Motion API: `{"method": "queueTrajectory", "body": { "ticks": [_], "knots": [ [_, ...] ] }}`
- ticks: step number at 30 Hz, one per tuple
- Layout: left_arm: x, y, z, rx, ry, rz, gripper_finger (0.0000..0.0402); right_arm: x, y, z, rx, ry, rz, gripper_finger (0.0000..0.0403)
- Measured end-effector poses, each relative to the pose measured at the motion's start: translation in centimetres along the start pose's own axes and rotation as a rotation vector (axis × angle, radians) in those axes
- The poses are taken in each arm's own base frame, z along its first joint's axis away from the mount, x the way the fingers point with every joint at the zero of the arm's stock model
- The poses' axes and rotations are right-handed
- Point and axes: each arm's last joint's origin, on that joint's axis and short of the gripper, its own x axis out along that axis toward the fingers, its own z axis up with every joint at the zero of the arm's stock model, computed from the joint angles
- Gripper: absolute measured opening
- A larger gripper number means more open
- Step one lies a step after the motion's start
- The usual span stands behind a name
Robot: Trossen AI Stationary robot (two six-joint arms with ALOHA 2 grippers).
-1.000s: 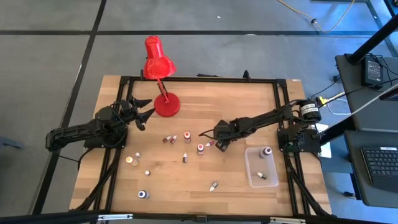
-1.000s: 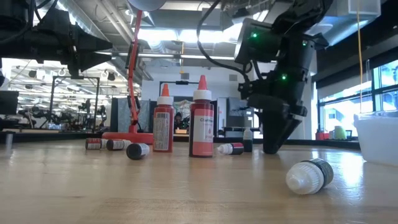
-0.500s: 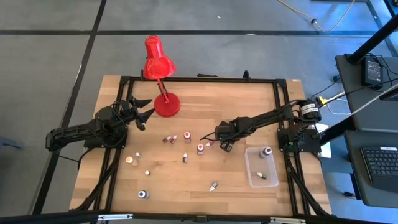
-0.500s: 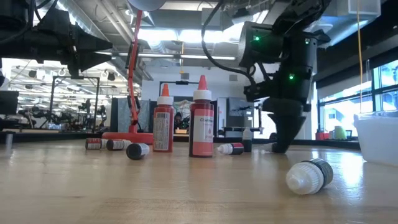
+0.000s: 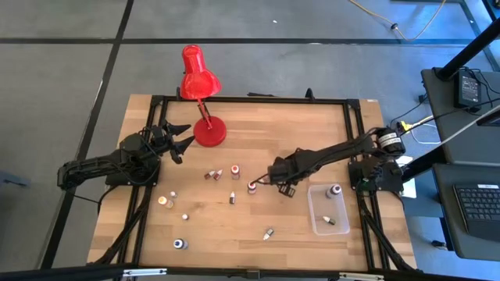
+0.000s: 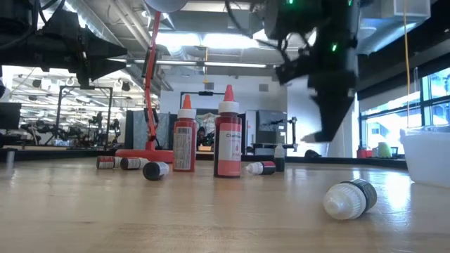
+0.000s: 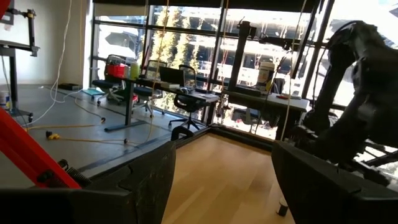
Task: Pick & Place food coloring
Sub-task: Put the small blue bottle into the transparent container
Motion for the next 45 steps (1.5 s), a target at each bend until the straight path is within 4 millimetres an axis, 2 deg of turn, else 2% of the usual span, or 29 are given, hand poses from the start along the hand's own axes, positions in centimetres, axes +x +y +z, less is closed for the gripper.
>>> {"method": "queueTrajectory", "body": {
  "ticks": [8, 15, 22, 26, 30, 35, 41, 45],
  "knots": [
    [0.0, 0.0, 0.0, -0.002, 0.0, -0.001, 0.0259, -4.2, 2.6, -2.9, -0.096, 0.102, 0.049, 0.008],
    [0.0, 0.0, 0.0, -0.002, 0.0, -0.002, 0.0259, -7.6, 5.4, -7.9, -0.044, 0.102, 0.14, 0.0081],
    [0.0, 0.0, 0.0, -0.002, 0.001, -0.003, 0.0259, -9.0, 8.1, -13.3, -0.088, 0.097, 0.12, 0.0082],
    [0.0, 0.0, 0.0, -0.003, 0.001, -0.003, 0.0259, -8.3, 8.7, -15.7, -0.013, 0.095, 0.064, 0.0082],
    [0.0, 0.0, 0.0, -0.01, 0.001, -0.003, 0.0259, -7.0, 9.4, -17.2, 0.046, 0.089, 0.07, 0.0082],
    [0.0, 0.0, 0.0, -0.026, 0.0, -0.003, 0.0259, -5.0, 9.7, -18.1, 0.073, 0.081, 0.088, 0.0082],
    [0.0, 0.0, 0.1, -0.028, -0.007, -0.002, 0.0259, -2.6, 9.0, -18.7, 0.071, 0.093, 0.048, 0.0082],
    [0.0, 0.0, 0.1, -0.027, -0.012, -0.001, 0.0259, -1.9, 9.1, -18.8, 0.073, 0.089, 0.064, 0.0084]
  ]
}}
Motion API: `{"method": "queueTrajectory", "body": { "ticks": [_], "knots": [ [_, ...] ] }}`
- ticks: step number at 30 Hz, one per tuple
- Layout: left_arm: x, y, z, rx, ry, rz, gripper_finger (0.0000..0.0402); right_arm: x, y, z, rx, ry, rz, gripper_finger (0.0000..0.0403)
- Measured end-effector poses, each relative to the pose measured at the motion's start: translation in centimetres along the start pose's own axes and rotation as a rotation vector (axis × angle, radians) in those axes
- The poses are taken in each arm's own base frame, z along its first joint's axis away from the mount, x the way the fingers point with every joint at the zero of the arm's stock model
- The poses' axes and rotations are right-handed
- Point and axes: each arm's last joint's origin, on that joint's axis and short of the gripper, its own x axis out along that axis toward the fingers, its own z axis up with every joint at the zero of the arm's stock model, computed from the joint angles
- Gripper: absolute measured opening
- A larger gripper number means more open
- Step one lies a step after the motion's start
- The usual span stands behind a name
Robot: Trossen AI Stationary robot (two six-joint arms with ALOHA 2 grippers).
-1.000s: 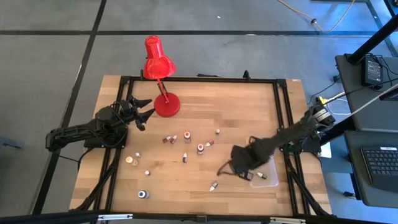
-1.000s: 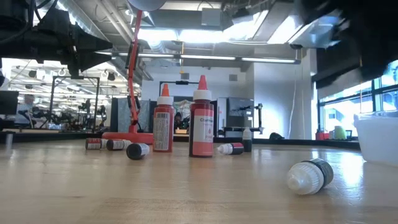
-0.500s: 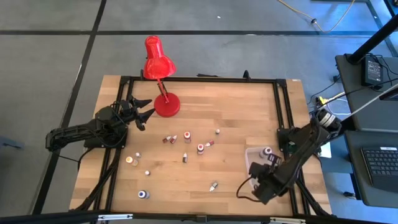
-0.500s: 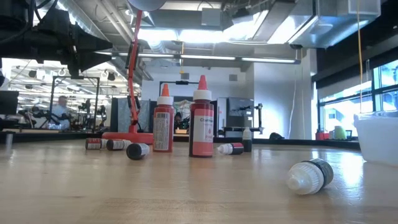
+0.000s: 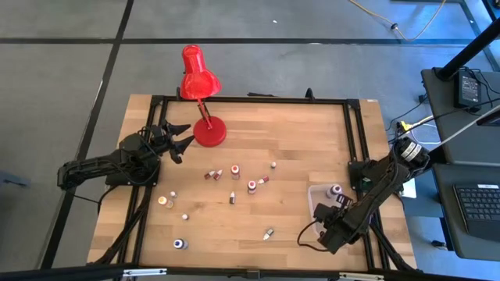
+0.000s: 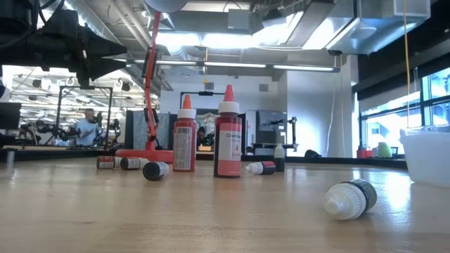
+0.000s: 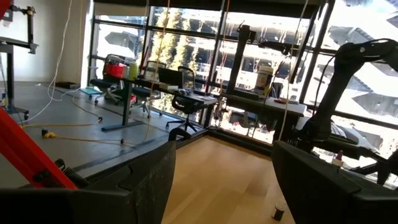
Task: Pick & Place food coloring
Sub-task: Put the small blue bottle into the transparent container, then put the top small black bottle into the transparent container
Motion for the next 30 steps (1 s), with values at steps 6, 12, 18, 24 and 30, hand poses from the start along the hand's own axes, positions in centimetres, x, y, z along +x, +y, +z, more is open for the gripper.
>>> {"method": "queueTrajectory", "body": {
  "ticks": [6, 12, 18, 24, 30],
  "knots": [
    [0.0, 0.0, 0.0, 0.06, -0.003, 0.007, 0.0259, 0.0, 0.0, 0.0, -0.002, 0.0, -0.001, 0.0096],
    [0.0, 0.0, 0.0, 0.072, -0.005, 0.007, 0.0259, 0.0, 0.2, 0.0, 0.0, -0.005, 0.02, 0.0106],
    [0.0, 0.0, 0.0, 0.085, -0.006, 0.015, 0.0259, 0.0, 0.4, 0.1, 0.001, -0.01, 0.047, 0.0117],
    [0.0, 0.1, 0.0, 0.085, -0.007, 0.022, 0.0259, -0.3, 0.2, 0.1, 0.008, 0.055, 0.026, 0.0126],
    [0.0, 0.1, 0.1, 0.085, -0.007, 0.022, 0.0259, -2.8, -0.5, 1.3, 0.004, 0.061, -0.071, 0.0127]
  ]
}}
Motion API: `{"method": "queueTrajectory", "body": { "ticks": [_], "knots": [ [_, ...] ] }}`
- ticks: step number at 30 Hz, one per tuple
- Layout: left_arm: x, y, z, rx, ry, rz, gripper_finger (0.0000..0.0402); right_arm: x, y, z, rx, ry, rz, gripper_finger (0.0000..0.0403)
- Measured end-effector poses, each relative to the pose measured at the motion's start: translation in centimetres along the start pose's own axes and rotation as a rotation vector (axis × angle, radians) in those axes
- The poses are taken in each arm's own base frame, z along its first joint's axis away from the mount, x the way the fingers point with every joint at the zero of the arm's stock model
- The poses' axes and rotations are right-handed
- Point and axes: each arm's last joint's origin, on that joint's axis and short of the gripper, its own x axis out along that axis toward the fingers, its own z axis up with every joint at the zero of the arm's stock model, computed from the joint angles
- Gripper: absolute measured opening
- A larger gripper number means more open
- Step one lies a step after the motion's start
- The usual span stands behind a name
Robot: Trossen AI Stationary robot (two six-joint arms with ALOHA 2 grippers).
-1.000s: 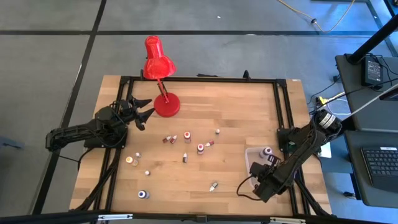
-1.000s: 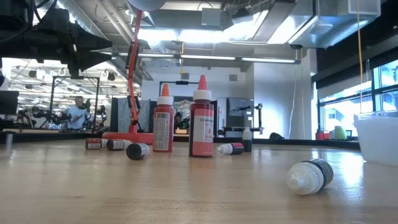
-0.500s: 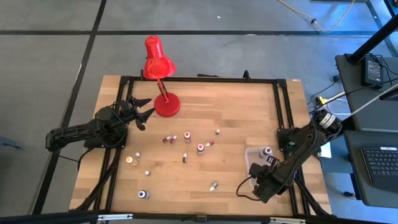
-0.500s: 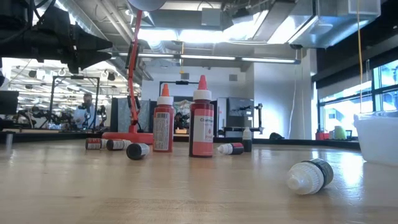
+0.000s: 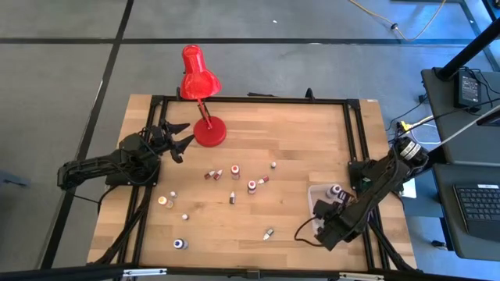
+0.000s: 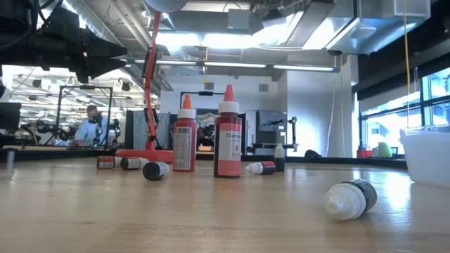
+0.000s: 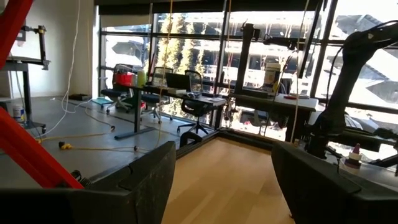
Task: Pick & Place food coloring
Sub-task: Put the top small black bottle into the transparent container
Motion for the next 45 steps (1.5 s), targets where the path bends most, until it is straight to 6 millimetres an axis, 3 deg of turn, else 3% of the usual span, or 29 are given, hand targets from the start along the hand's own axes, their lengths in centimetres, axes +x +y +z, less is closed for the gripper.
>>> {"method": "queueTrajectory", "body": {
  "ticks": [5, 13, 25, 30, 35, 39, 45],
  "knots": [
    [0.0, 0.0, 0.0, 0.0, 0.0, 0.0, 0.0259, -3.1, -0.6, 1.8, -0.191, -0.116, -0.059, 0.0127],
    [0.0, 0.0, 0.0, 0.0, 0.0, 0.002, 0.0259, -6.6, -1.0, 7.2, -0.429, -0.408, -0.08, 0.0133],
    [0.0, 0.0, 0.0, 0.0, 0.0, 0.001, 0.0259, -7.3, -3.4, 15.6, -0.754, -0.613, -0.098, 0.0257],
    [0.0, 0.0, 0.0, -0.003, 0.0, 0.0, 0.0259, -5.9, -4.4, 17.9, -0.725, -0.676, -0.092, 0.027],
    [0.0, 0.0, 0.0, -0.009, 0.0, -0.001, 0.0259, -3.1, -7.0, 20.0, -0.633, -0.614, -0.071, 0.0271],
    [0.0, 0.0, 0.0, -0.008, 0.0, 0.0, 0.0259, -0.8, -9.1, 21.7, -0.547, -0.601, 0.05, 0.0271],
    [0.0, 0.0, 0.0, -0.008, 0.0, 0.0, 0.0259, 2.4, -11.7, 22.8, -0.477, -0.602, 0.087, 0.0271]
  ]
}}
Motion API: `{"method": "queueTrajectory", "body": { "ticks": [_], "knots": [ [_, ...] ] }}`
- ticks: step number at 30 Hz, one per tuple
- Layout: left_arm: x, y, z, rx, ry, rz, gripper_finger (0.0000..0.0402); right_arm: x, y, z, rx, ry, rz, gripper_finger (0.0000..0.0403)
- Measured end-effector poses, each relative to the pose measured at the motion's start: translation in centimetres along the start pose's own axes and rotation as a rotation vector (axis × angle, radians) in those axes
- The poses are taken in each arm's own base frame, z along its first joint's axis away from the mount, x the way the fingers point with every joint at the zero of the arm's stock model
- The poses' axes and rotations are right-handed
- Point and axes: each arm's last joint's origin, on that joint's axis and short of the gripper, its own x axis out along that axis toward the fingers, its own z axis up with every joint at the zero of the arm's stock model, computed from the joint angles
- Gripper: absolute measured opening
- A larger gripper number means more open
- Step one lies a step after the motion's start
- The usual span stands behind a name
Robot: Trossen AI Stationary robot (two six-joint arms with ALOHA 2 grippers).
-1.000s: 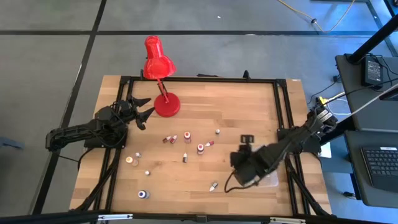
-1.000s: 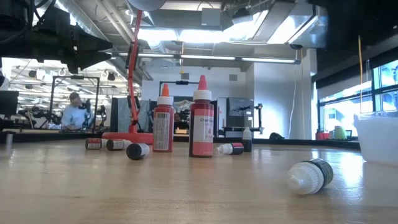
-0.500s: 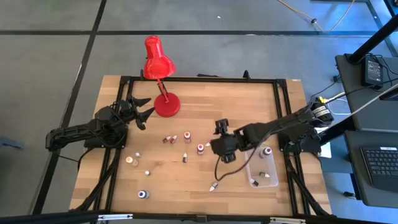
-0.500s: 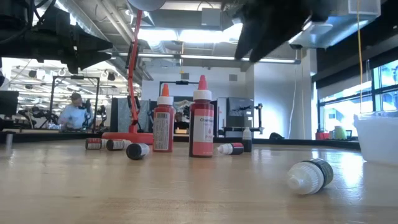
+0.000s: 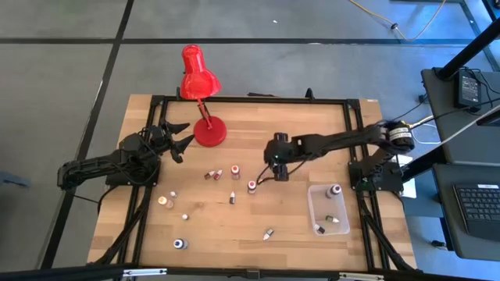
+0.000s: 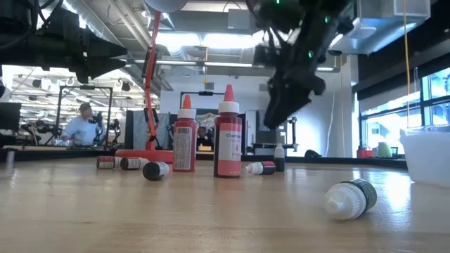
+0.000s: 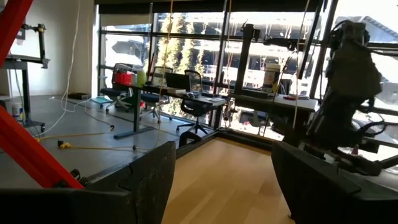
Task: Pick & Place food coloring
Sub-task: Put the top small black bottle into the transparent container
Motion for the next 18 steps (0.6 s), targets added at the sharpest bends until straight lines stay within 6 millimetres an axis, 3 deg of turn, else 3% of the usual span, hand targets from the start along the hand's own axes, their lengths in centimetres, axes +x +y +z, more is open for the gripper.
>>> {"method": "queueTrajectory", "body": {
  "ticks": [4, 12, 18],
  "knots": [
    [0.0, 0.0, 0.0, 0.0, 0.0, 0.0, 0.0259, 1.0, -0.8, -1.3, 0.051, 0.016, 0.078, 0.0271],
    [0.0, 0.0, 0.0, 0.0, 0.0, 0.0, 0.0259, 2.3, -0.6, -2.7, 0.058, -0.017, 0.076, 0.027],
    [0.0, 0.0, 0.0, 0.0, 0.0, 0.0, 0.0259, 2.7, -0.3, -3.1, 0.062, -0.032, 0.123, 0.0229]
  ]
}}
